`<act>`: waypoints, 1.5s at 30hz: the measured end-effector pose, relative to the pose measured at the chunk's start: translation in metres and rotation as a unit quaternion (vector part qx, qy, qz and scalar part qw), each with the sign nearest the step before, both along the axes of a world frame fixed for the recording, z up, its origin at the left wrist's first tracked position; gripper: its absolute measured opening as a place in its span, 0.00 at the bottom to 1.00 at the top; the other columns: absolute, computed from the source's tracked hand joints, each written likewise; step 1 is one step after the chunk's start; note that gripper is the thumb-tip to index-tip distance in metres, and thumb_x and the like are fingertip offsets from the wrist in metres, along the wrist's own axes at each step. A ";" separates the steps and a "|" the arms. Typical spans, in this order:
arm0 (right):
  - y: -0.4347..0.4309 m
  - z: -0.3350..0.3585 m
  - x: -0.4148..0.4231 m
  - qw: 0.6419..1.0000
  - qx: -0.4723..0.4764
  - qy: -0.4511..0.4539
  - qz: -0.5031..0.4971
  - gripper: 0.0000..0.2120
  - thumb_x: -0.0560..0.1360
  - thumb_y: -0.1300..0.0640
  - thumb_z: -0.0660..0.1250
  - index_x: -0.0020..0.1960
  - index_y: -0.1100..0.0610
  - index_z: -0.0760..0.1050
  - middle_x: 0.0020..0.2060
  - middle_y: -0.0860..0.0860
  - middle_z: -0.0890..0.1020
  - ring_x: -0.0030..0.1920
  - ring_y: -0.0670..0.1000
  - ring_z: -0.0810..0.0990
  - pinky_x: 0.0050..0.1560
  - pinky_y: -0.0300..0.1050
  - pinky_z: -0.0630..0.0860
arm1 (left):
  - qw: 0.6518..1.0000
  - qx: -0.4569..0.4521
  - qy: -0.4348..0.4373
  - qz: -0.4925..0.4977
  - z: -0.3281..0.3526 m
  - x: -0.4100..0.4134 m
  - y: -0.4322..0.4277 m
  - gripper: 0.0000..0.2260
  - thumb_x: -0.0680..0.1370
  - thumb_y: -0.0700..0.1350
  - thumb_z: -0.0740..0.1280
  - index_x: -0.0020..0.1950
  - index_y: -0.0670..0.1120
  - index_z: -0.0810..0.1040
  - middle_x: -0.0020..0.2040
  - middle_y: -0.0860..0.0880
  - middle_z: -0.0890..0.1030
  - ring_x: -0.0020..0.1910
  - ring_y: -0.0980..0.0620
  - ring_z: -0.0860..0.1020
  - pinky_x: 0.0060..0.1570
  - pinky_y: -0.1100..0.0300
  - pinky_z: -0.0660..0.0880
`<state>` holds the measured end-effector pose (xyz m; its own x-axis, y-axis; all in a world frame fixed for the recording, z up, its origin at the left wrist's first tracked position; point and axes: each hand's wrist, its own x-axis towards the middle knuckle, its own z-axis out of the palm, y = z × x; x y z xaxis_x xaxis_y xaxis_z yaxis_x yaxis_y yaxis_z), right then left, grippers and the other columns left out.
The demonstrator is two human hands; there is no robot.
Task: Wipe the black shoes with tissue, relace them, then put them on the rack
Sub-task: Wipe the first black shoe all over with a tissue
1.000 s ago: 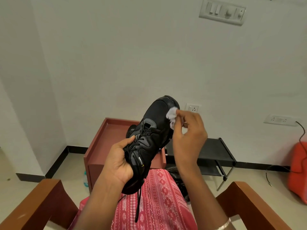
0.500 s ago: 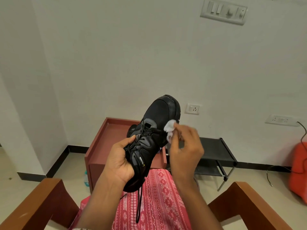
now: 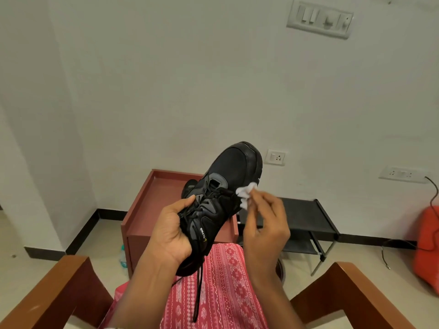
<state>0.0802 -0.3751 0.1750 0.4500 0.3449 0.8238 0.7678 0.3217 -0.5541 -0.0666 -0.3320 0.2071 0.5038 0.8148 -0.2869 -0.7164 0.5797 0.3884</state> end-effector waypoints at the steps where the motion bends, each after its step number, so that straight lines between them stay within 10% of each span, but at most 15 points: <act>1: -0.002 -0.004 0.000 1.000 -0.005 0.006 0.006 0.15 0.75 0.69 0.70 0.61 0.62 0.81 0.52 0.53 0.81 0.54 0.43 0.79 0.56 0.34 0.77 | 1.000 -0.001 0.001 -0.003 0.000 0.001 -0.001 0.11 0.79 0.38 0.63 0.58 0.37 0.80 0.49 0.36 0.84 0.43 0.40 0.85 0.43 0.44 0.83; 18: -0.009 0.003 -0.003 0.999 -0.025 0.021 0.027 0.13 0.73 0.68 0.73 0.57 0.61 0.83 0.47 0.51 0.82 0.49 0.43 0.80 0.50 0.35 0.79 | 1.000 -0.010 -0.001 -0.004 0.005 0.000 -0.003 0.17 0.79 0.39 0.63 0.68 0.37 0.76 0.51 0.36 0.84 0.44 0.40 0.85 0.41 0.45 0.83; 28: 0.024 0.072 0.030 0.999 -0.020 0.024 -0.029 0.10 0.78 0.66 0.68 0.55 0.57 0.84 0.50 0.51 0.85 0.51 0.49 0.83 0.55 0.43 0.80 | 0.994 0.040 0.096 0.029 -0.001 0.003 -0.003 0.07 0.77 0.39 0.66 0.50 0.38 0.82 0.47 0.37 0.85 0.40 0.41 0.85 0.41 0.48 0.84; 38: 0.015 0.083 0.018 0.990 -0.035 -0.062 -0.123 0.17 0.78 0.58 0.57 0.58 0.59 0.82 0.51 0.55 0.85 0.52 0.56 0.83 0.54 0.43 0.75 | 0.965 0.151 0.192 0.098 0.010 -0.006 -0.006 0.19 0.69 0.44 0.74 0.57 0.37 0.83 0.56 0.37 0.83 0.53 0.39 0.83 0.61 0.41 0.76; 45: 0.019 0.074 -0.004 0.989 -0.098 -0.095 -0.053 0.10 0.74 0.68 0.71 0.53 0.61 0.84 0.46 0.54 0.86 0.48 0.55 0.84 0.50 0.42 0.77 | 0.923 0.222 0.305 0.080 0.008 0.020 -0.025 0.10 0.77 0.44 0.71 0.55 0.40 0.84 0.50 0.45 0.87 0.55 0.46 0.84 0.63 0.44 0.76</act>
<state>0.0766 -0.3559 0.2493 0.3361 0.4657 0.8187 0.8872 0.1353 -0.4412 -0.0471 -0.3571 0.2153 0.2213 0.9702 -0.0983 -0.3483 0.1728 0.9213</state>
